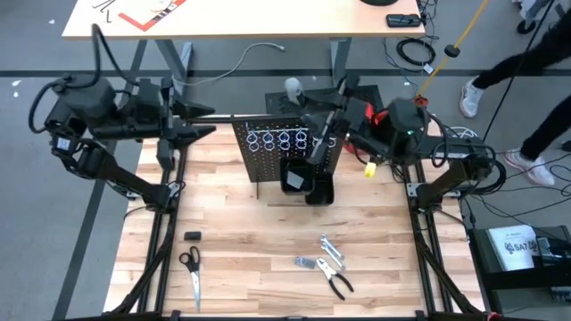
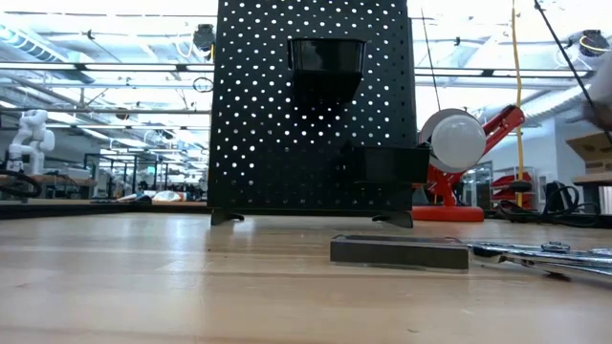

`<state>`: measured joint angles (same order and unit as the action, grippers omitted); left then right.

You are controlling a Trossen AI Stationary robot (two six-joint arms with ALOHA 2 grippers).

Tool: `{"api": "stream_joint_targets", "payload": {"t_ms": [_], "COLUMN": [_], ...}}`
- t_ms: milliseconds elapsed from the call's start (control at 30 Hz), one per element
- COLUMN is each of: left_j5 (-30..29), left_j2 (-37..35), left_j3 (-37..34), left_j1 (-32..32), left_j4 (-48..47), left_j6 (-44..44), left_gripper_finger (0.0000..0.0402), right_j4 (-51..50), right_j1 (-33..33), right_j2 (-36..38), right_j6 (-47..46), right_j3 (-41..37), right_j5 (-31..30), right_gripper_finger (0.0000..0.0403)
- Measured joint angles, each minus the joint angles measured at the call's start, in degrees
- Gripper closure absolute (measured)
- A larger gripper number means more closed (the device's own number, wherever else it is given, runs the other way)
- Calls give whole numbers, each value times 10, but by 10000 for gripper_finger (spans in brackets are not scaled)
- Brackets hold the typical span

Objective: Hang tools onto peg board
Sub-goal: Hang the screwdriver on the pegboard

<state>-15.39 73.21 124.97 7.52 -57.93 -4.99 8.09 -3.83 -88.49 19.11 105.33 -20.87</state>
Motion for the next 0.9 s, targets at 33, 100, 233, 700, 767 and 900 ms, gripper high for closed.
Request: {"api": "stream_joint_targets", "payload": {"t_ms": [33, 100, 233, 700, 767, 900], "left_j5": [-2, -5, -12, -13, -14, -14], "left_j2": [-4, -11, -20, -25, -25, -25], "left_j3": [0, 0, 0, 0, 0, 0], "left_j1": [0, 0, 0, 0, 0, 0], "left_j4": [0, 0, 0, -1, -1, -1], "left_j6": [3, 11, 10, 11, 14, 17], "left_gripper_finger": [203, 203, 203, 203, 203, 203], "right_j4": [1, 18, 43, 169, 188, 221], "right_j1": [7, 18, 33, 61, 61, 61], "right_j2": [0, 0, 0, 70, 93, 131], "right_j6": [-16, -43, -54, -100, -105, -109], "right_j3": [-3, -15, -51, -194, -224, -288], "right_j5": [22, 67, 91, 119, 117, 98], "right_gripper_finger": [328, 328, 328, 328, 328, 328]}}
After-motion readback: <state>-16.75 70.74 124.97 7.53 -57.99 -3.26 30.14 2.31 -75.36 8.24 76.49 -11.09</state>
